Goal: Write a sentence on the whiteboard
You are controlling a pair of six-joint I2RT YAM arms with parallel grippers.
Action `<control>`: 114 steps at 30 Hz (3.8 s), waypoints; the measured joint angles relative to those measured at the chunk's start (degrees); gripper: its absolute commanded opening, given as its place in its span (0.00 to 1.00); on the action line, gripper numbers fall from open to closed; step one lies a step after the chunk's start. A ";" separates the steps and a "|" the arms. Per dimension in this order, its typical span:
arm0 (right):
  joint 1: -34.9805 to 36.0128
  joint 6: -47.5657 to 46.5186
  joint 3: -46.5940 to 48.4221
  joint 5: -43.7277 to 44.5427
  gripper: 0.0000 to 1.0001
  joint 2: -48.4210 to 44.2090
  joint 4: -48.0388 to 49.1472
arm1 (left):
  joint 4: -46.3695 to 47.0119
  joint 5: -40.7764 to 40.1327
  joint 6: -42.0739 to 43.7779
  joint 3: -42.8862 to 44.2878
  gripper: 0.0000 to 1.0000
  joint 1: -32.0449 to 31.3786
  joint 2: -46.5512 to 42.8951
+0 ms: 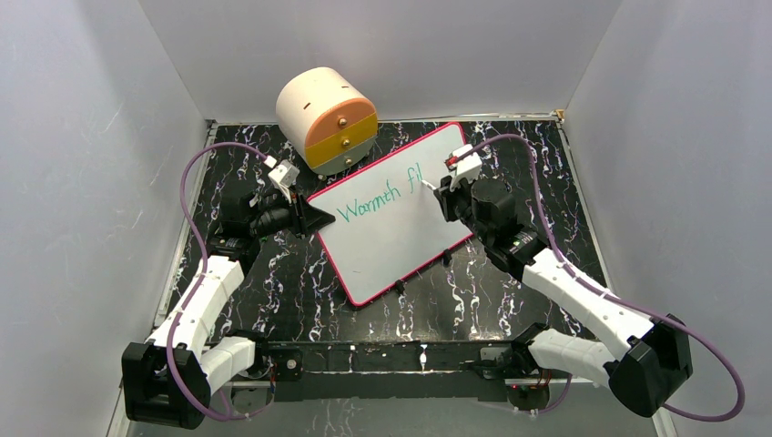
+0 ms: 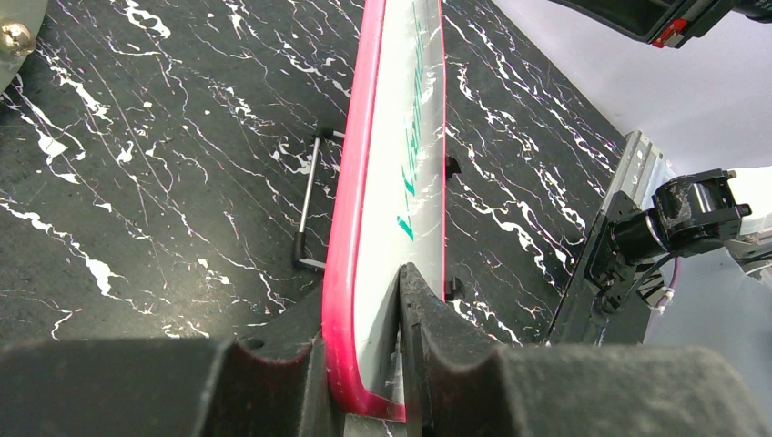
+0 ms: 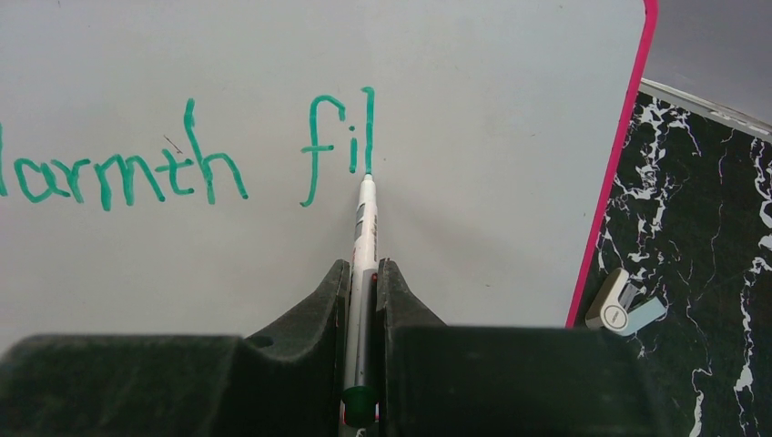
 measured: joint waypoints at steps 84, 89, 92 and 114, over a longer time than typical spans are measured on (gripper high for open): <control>-1.46 -1.46 1.20 0.28 0.00 0.98 1.55 | 0.04 -0.02 0.15 0.02 0.00 -0.20 -0.02; -1.46 -1.29 0.11 0.35 0.00 -0.04 0.09 | 0.04 -0.02 0.17 0.02 0.00 -0.22 -0.02; -1.46 -1.11 -0.28 0.39 0.00 -0.28 -0.09 | 0.04 -0.02 0.17 0.02 0.00 -0.22 -0.02; -1.46 -0.44 -0.63 2.05 0.00 -0.48 0.15 | 0.04 -0.02 0.31 0.02 0.00 -0.31 -0.07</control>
